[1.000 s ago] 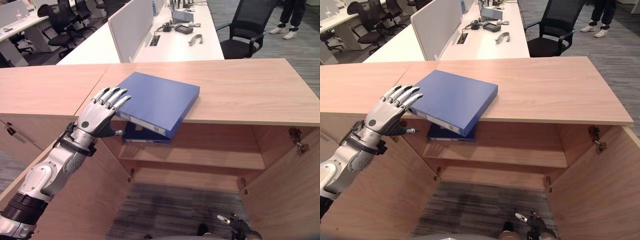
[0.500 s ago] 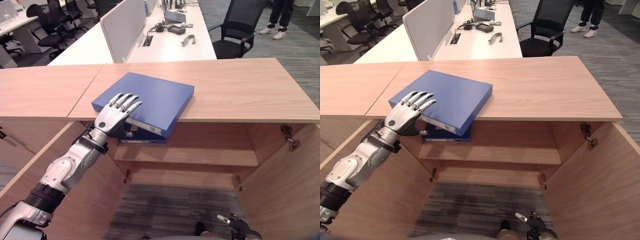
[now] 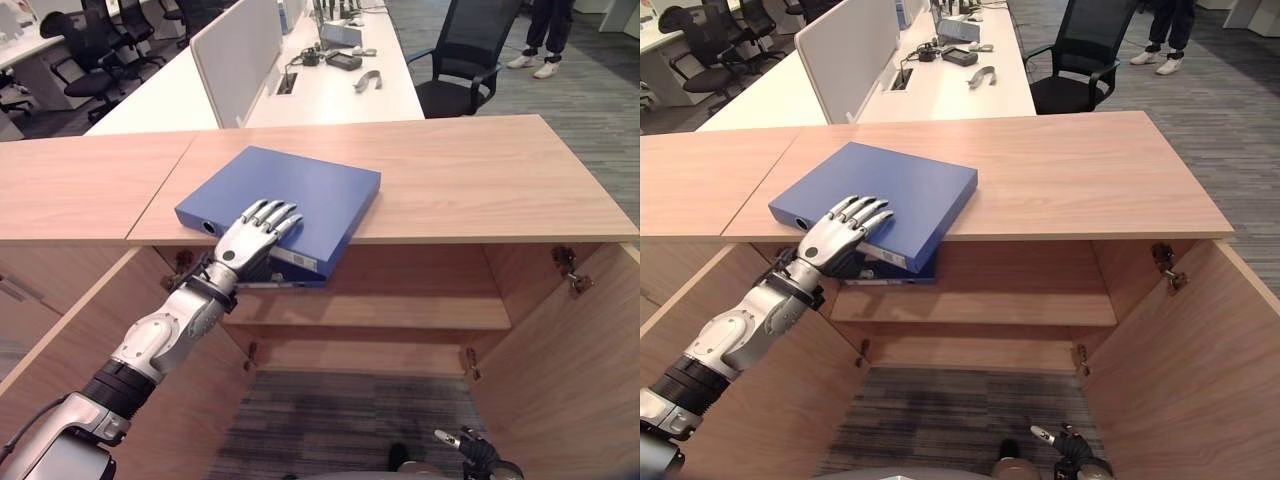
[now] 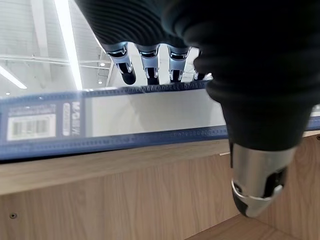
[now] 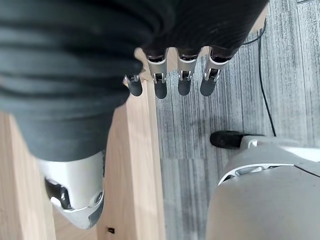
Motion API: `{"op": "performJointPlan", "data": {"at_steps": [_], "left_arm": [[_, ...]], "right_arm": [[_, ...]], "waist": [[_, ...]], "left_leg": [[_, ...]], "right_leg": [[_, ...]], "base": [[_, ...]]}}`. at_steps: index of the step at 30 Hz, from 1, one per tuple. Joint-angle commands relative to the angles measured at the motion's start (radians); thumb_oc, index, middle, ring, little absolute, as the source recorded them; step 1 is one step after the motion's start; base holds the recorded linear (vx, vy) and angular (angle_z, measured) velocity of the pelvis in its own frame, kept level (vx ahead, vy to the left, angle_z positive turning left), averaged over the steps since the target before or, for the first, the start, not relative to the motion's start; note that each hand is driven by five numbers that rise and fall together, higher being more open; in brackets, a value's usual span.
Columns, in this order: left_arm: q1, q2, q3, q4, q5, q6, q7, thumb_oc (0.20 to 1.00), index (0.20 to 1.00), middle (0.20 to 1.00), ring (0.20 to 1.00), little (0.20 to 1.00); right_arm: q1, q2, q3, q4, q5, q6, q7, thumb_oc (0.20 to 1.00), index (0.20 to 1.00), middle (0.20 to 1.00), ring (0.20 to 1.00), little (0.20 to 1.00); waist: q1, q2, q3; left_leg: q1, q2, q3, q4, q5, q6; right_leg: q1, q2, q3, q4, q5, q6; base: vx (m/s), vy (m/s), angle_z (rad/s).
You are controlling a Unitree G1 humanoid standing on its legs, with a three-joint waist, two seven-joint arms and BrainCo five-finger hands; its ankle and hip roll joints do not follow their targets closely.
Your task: Put the empty folder in the office cabinet
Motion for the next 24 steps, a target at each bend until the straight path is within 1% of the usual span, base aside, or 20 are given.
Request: {"op": "performJointPlan", "data": {"at_steps": [1,10,19,20,21,22,24], "left_arm": [[-0.184,0.022,-0.016,0.059,0.031,0.020,0.016,1.000,1.000,1.000,1.000,1.000],[-0.210,0.004,-0.047,0.092,0.034,0.025,0.013,1.000,1.000,1.000,1.000,1.000],[-0.218,-0.010,-0.053,0.104,0.035,0.034,0.019,1.000,1.000,1.000,1.000,1.000],[-0.218,-0.010,-0.053,0.104,0.035,0.034,0.019,0.809,0.809,0.809,0.809,0.809],[-0.219,-0.013,-0.055,0.110,0.034,0.036,0.021,0.595,0.595,0.595,0.595,0.595],[-0.219,-0.014,-0.054,0.111,0.034,0.036,0.022,0.200,0.200,0.200,0.200,0.200],[-0.220,-0.015,-0.055,0.114,0.033,0.035,0.023,0.200,0.200,0.200,0.200,0.200]], "right_arm": [[-0.057,0.000,-0.004,0.032,0.023,-0.013,-0.011,1.000,1.000,1.000,1.000,1.000],[-0.056,-0.001,-0.003,0.033,0.026,-0.014,-0.014,1.000,1.000,1.000,1.000,1.000],[-0.054,0.003,-0.002,0.032,0.032,-0.014,-0.016,1.000,1.000,1.000,1.000,1.000],[-0.054,0.003,-0.002,0.032,0.032,-0.014,-0.016,1.000,1.000,1.000,1.000,1.000],[-0.053,0.003,-0.002,0.033,0.032,-0.015,-0.017,1.000,1.000,1.000,1.000,1.000],[-0.054,0.004,-0.002,0.034,0.032,-0.015,-0.017,1.000,1.000,1.000,1.000,1.000],[-0.055,0.004,-0.002,0.035,0.033,-0.016,-0.018,1.000,1.000,1.000,1.000,1.000]], "waist": [[-0.010,-0.031,0.024],[-0.018,-0.032,0.028],[-0.020,-0.033,0.028],[-0.020,-0.033,0.028],[-0.021,-0.034,0.027],[-0.020,-0.034,0.028],[-0.021,-0.034,0.027]], "left_leg": [[-0.005,0.061,0.061,0.012,0.048,-0.069],[0.000,0.062,0.065,0.013,0.048,-0.070],[0.007,0.063,0.068,0.013,0.047,-0.069],[0.007,0.063,0.068,0.013,0.047,-0.069],[0.008,0.063,0.069,0.013,0.046,-0.069],[0.008,0.063,0.070,0.013,0.046,-0.069],[0.008,0.062,0.070,0.013,0.046,-0.069]], "right_leg": [[0.121,-0.011,0.015,0.008,-0.153,0.066],[0.125,-0.010,0.017,0.008,-0.154,0.065],[0.132,-0.010,0.017,0.009,-0.158,0.063],[0.132,-0.010,0.018,0.009,-0.158,0.063],[0.132,-0.009,0.018,0.009,-0.158,0.063],[0.132,-0.010,0.018,0.009,-0.158,0.063],[0.131,-0.010,0.019,0.009,-0.157,0.062]], "base": [[0.00,0.000,0.00],[0.00,0.000,0.00],[0.00,0.000,0.00],[0.00,0.000,0.00],[0.00,0.000,0.00],[0.00,0.000,0.00],[0.00,0.000,0.00]]}}
